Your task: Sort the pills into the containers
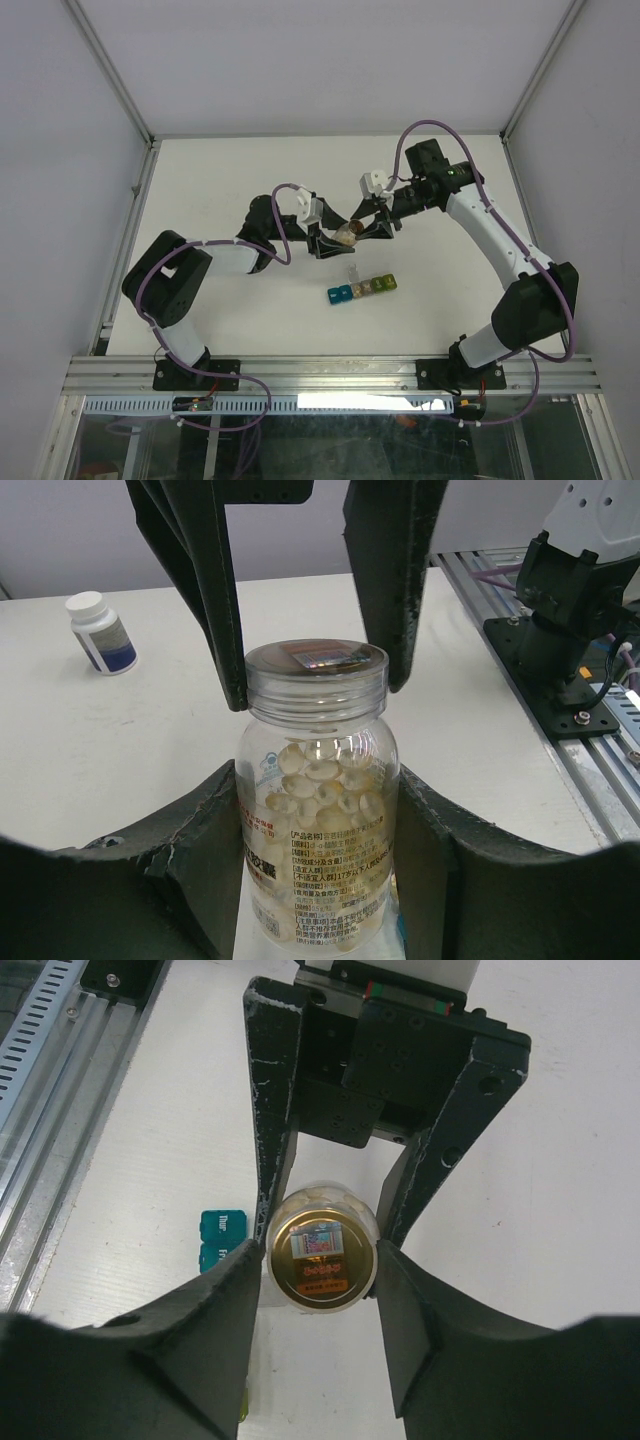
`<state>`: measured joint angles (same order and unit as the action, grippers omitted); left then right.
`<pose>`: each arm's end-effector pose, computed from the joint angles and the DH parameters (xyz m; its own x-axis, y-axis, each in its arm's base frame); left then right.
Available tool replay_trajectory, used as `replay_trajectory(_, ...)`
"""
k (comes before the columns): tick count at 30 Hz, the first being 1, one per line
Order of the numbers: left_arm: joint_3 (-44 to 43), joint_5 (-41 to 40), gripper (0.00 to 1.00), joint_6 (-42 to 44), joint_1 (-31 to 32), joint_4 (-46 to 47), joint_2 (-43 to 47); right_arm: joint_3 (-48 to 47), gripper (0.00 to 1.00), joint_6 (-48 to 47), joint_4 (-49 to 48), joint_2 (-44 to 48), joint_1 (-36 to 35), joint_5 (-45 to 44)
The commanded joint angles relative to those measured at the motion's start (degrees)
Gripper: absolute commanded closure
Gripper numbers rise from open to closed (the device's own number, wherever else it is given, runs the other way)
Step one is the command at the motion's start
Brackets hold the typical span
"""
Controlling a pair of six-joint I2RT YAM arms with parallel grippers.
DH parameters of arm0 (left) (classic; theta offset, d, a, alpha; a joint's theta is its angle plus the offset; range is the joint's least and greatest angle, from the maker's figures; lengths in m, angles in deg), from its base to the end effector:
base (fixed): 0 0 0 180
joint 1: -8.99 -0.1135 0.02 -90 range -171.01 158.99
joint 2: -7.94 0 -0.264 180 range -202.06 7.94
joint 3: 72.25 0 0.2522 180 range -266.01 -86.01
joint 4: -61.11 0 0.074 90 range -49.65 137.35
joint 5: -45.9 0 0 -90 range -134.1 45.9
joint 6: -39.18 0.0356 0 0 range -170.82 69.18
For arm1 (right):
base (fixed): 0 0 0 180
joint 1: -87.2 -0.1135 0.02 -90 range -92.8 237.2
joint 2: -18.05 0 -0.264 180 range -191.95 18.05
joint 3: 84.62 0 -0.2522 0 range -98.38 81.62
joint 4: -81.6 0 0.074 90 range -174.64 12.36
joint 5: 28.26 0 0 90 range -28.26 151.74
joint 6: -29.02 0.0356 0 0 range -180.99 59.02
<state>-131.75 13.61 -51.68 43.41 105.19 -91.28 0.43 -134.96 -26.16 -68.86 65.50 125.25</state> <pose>0.2709 -0.2221 0.2200 0.0477 -0.0424 -0.9980 0.9981 -0.0364 0.0493 0.2619 0.1385 0.3315 0.2755 -0.3518 -0.8946 -0.9494 -0.2453 -0.1960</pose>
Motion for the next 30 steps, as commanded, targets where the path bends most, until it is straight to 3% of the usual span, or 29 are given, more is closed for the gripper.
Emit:
replay_trajectory(1,-1.7,1.6,1.0,-0.3,-0.2,1.7,0.5,-0.1,0.55,1.8,-1.7,0.1,-0.5,0.2)
replay_trajectory(7,2.0,-4.7,1.0,-2.2,-0.1,10.5,1.8,2.0,0.7,11.0,-6.8,0.1,-0.7,-1.6)
replay_trajectory(11,6.0,-18.5,1.0,-0.7,0.5,14.4,4.2,5.3,0.75,35.1,-20.5,0.6,-1.9,-12.2)
replay_trajectory(14,5.7,-33.6,1.0,4.3,2.9,7.7,5.8,8.3,0.79,54.9,-31.6,1.0,-3.6,-25.9)
replay_trajectory(16,5.0,-37.9,1.0,6.6,3.8,5.2,5.5,8.6,0.79,59.8,-33.4,0.7,-3.6,-25.8)
replay_trajectory(18,4.8,-37.9,1.0,7.3,3.9,4.8,4.8,7.5,0.72,62.0,-33.6,0.3,-3.5,-23.0)
replay_trajectory(20,4.5,-36.6,1.0,7.6,3.9,4.3,4.4,5.8,0.41,60.8,-32.2,0.9,-3.4,-18.7)
replay_trajectory(24,3.6,-29.2,1.0,7.9,3.4,1.8,4.4,4.8,0.02,55.8,-30.8,6.0,0.6,-6.5)
replay_trajectory(30,3.0,-19.7,1.0,6.3,3.0,2.8,4.0,9.3,0.01,46.2,-30.1,14.1,10.3,6.0)
